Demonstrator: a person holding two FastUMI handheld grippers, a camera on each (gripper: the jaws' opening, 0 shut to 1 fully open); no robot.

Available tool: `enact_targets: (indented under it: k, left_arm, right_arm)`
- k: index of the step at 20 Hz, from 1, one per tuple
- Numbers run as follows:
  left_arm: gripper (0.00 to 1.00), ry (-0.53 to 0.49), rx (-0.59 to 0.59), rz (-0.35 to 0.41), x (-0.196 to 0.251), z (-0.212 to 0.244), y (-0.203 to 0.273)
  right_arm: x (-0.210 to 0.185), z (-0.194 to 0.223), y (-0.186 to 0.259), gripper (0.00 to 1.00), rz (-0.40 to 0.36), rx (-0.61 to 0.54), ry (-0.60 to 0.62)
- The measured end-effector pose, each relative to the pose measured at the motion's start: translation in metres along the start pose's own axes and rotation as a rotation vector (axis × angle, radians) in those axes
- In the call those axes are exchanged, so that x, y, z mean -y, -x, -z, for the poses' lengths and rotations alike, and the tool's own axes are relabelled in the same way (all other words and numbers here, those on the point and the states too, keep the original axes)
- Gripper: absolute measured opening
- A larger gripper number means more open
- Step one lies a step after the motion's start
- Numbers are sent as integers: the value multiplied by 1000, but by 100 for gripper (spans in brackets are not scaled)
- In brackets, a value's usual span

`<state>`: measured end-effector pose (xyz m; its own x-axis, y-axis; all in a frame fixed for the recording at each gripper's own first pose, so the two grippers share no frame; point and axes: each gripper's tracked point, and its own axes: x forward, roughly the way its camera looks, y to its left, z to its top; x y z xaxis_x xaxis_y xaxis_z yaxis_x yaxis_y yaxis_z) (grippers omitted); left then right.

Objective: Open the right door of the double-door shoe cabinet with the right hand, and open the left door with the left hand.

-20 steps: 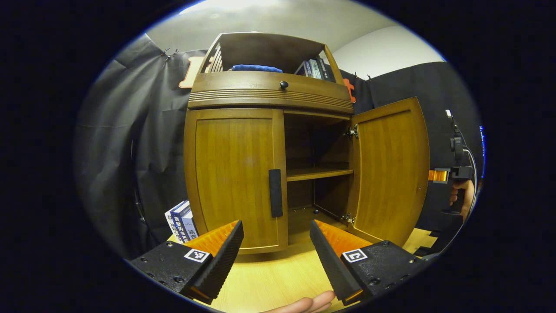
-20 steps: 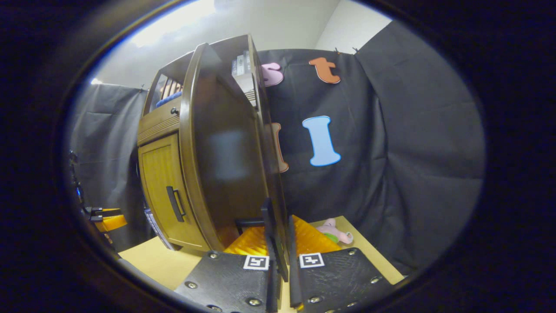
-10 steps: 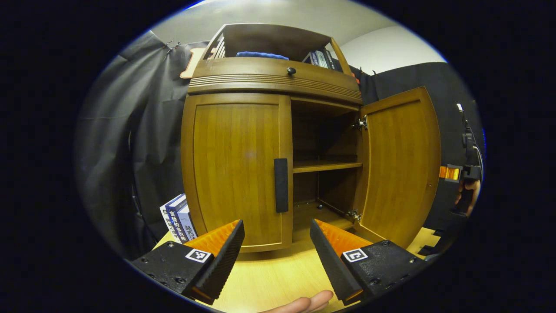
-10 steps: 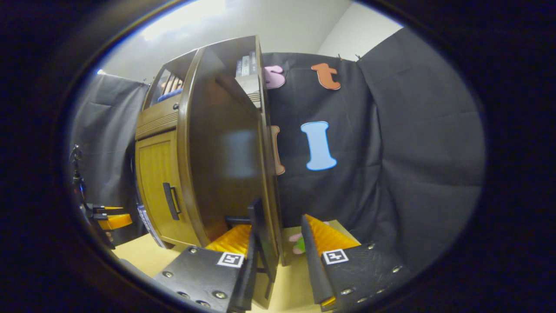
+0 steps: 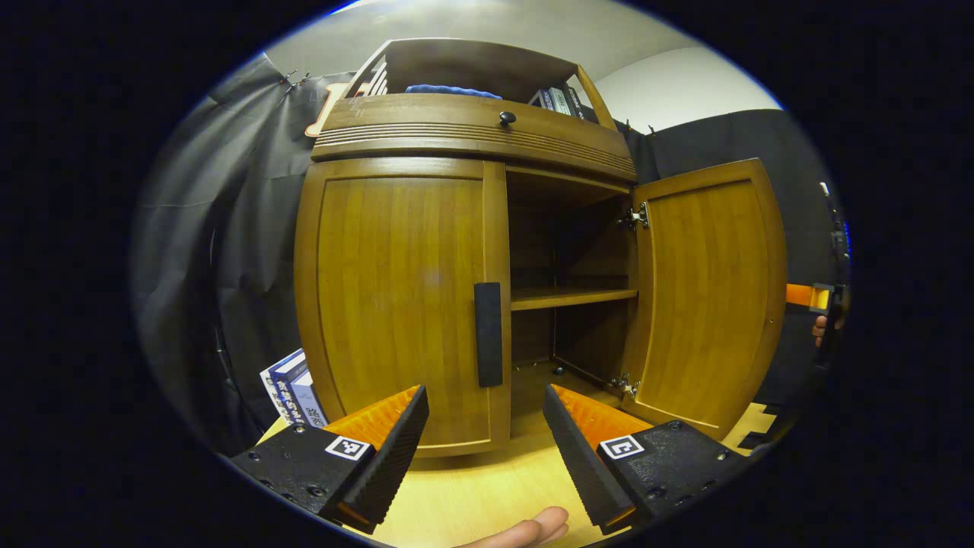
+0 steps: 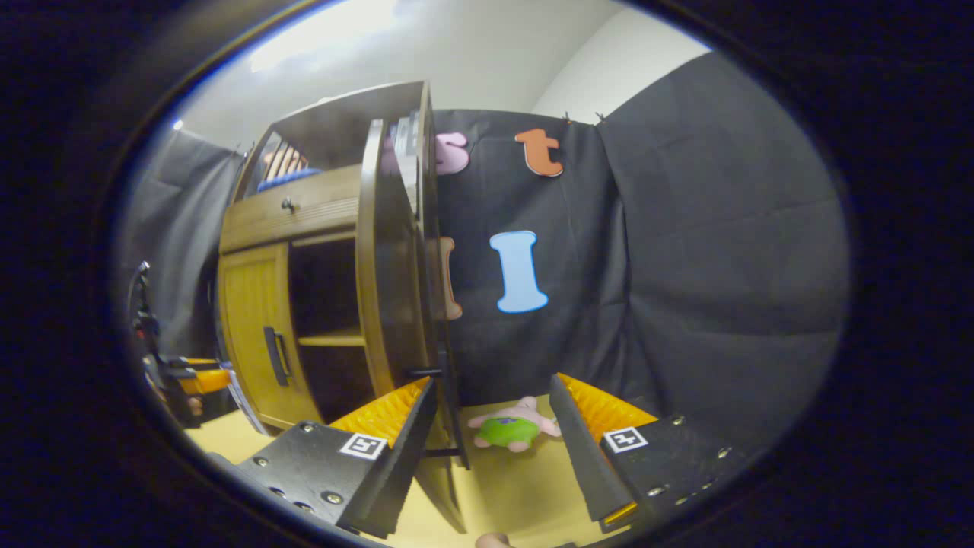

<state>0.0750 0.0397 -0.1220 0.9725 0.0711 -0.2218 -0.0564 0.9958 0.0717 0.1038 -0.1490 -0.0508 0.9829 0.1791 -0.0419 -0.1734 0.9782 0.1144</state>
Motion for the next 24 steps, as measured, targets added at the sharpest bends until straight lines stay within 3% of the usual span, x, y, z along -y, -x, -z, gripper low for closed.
enact_targets:
  k: [1,2,4,6,9,13,16,20,21,22,24]
  left_arm:
    - [92,4,6,-3,1,-3,-11]
    - [92,8,5,-12,0,-4,-23]
    - [94,20,-12,-29,-2,-4,-48]
    - [92,17,-28,-32,0,-2,-71]
    - [95,-4,-2,-115,-18,-5,-95]
    - [94,-34,23,-114,-19,-11,-109]
    - [92,-46,5,-144,-27,-5,-121]
    - [83,-35,-34,-127,-28,9,-139]
    - [75,-38,-29,-121,-25,5,-136]
    - [77,-48,-15,-119,-24,3,-141]
    - [67,-68,-23,-53,-11,5,-145]
  right_arm:
    - [-6,-10,6,89,-8,27,-27]
    - [-10,-19,10,97,1,47,-35]
    - [-12,-28,20,99,44,75,-31]
    - [-27,-32,30,93,60,67,-34]
    - [-65,-42,48,98,31,63,7]
    - [-111,-49,77,100,16,63,96]
    - [-152,-47,93,99,-49,44,105]
    - [-183,-47,103,99,-114,44,142]
    - [-186,-48,104,99,-119,48,150]
    - [-186,-46,100,98,-121,46,148]
    - [-182,-45,93,99,-112,40,130]
